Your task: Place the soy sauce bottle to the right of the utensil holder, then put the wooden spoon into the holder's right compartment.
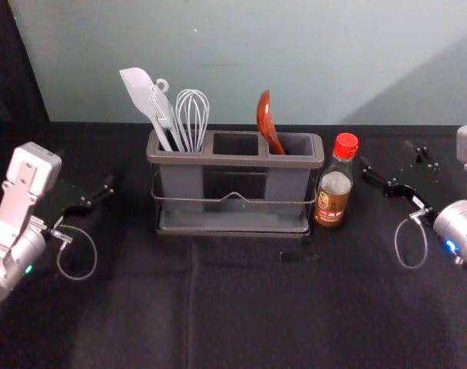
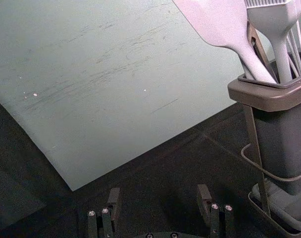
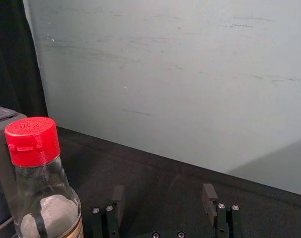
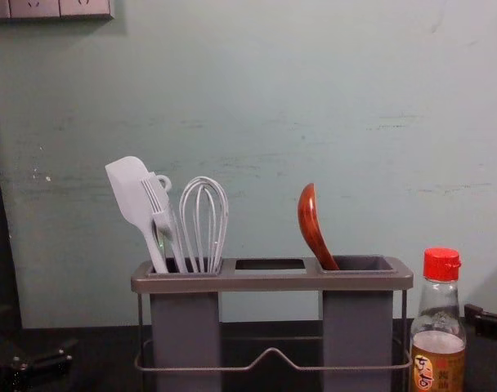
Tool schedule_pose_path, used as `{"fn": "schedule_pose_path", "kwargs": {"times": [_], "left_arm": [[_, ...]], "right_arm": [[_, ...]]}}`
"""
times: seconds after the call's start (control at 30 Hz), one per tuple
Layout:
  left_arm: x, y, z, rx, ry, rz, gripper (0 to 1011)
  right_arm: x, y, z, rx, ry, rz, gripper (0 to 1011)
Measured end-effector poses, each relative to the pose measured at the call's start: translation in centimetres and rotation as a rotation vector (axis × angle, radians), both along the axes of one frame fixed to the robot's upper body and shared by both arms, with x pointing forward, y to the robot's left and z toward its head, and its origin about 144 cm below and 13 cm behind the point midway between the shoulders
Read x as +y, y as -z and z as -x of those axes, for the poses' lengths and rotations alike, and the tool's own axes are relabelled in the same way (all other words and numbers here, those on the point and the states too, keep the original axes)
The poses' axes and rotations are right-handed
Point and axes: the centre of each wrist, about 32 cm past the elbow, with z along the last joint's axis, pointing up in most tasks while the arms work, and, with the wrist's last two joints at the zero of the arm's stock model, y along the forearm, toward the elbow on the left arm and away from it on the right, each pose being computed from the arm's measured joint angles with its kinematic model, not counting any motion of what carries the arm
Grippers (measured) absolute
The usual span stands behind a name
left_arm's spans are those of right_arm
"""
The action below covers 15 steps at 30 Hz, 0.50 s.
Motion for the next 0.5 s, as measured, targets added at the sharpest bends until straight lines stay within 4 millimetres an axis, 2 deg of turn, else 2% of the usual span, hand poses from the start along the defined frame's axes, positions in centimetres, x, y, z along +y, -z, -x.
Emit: {"fn": "schedule_pose_path", "kwargs": {"times": [0.5], "left_arm": [[0.0, 0.0, 0.0, 0.0, 0.0, 0.0, 1000]], "right_arm": [[-0.01, -0.03, 0.0, 0.0, -0.001, 0.0, 1003]]}}
